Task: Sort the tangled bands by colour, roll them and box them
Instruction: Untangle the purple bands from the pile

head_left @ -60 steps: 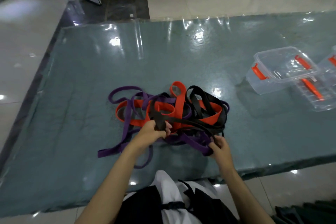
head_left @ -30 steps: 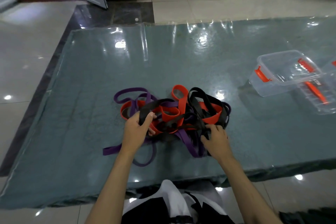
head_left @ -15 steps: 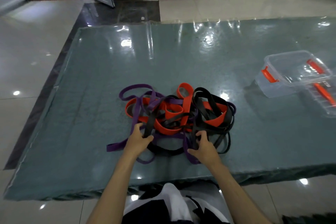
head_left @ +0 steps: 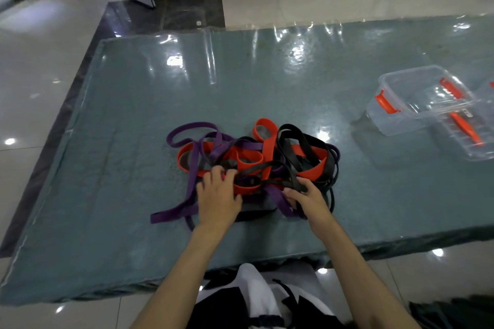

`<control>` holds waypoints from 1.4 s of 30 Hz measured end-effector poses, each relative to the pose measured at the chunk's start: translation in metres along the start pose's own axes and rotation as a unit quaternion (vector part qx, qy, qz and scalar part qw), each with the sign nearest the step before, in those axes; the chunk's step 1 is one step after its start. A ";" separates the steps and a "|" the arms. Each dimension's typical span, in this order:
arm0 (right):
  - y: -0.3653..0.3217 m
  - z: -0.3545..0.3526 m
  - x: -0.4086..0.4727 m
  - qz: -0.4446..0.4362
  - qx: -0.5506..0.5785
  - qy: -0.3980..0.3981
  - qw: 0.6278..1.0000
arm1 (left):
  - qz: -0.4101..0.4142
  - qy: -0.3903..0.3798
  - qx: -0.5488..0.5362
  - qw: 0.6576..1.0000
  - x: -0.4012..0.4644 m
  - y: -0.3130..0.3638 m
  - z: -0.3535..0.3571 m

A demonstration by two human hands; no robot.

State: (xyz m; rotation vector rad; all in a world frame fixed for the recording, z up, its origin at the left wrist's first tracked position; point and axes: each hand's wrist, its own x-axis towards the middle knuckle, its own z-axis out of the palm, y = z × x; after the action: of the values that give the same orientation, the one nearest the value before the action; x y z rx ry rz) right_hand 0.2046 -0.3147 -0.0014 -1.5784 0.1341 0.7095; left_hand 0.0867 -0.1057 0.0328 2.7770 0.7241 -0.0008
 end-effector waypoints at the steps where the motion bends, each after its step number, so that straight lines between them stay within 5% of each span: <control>1: -0.004 0.004 0.000 0.000 0.017 -0.009 1.000 | 0.009 -0.036 -0.081 0.996 0.004 0.007 0.005; 2: -0.008 0.007 0.000 -0.001 0.035 -0.021 0.999 | -0.014 -0.104 -0.184 0.977 0.007 0.016 0.009; 5: -0.014 0.013 -0.001 -0.002 0.054 -0.068 0.996 | -0.091 -0.270 -0.469 0.836 0.006 0.041 0.028; 7: -0.014 0.011 0.000 -0.005 0.050 -0.086 0.995 | -0.122 -0.264 -0.561 0.775 0.005 0.050 0.047; 10: -0.011 0.003 0.005 0.001 0.071 -0.073 0.995 | -0.209 -0.231 -0.604 0.734 0.011 0.050 0.058; 13: -0.008 -0.012 0.013 0.017 0.036 0.032 0.999 | -0.245 -0.203 -0.637 0.702 0.020 0.042 0.059; 18: -0.008 -0.034 0.020 -0.007 -0.191 0.169 0.967 | -0.226 -0.197 -0.738 0.604 0.035 0.038 0.042; 20: -0.012 -0.029 0.018 -0.076 -0.247 0.218 0.941 | -0.210 -0.199 -0.739 0.608 0.037 0.044 0.034; 23: -0.026 -0.020 0.016 -0.213 -0.242 0.229 0.918 | -0.165 -0.184 -0.709 0.661 0.037 0.058 0.025; 28: -0.063 -0.005 0.020 -0.208 -0.196 -0.026 0.958 | 0.119 -0.107 -0.521 0.838 0.032 0.079 0.015; 32: -0.080 -0.009 0.028 -0.152 -0.182 -0.128 0.963 | 0.237 -0.069 -0.339 0.908 0.035 0.079 0.012; 37: -0.080 -0.019 0.040 -0.115 -0.163 -0.197 0.960 | 0.199 -0.191 -0.343 0.898 0.038 0.076 0.021; 42: -0.070 -0.030 0.042 -0.146 -0.082 -0.146 0.975 | -0.025 -0.306 -0.510 0.803 0.047 0.063 0.025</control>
State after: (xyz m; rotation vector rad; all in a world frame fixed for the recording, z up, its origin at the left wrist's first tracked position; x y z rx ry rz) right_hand 0.2824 -0.3182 0.0368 -1.5867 -0.3755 0.7232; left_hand 0.1598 -0.1422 0.0216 1.5632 0.4128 -0.3823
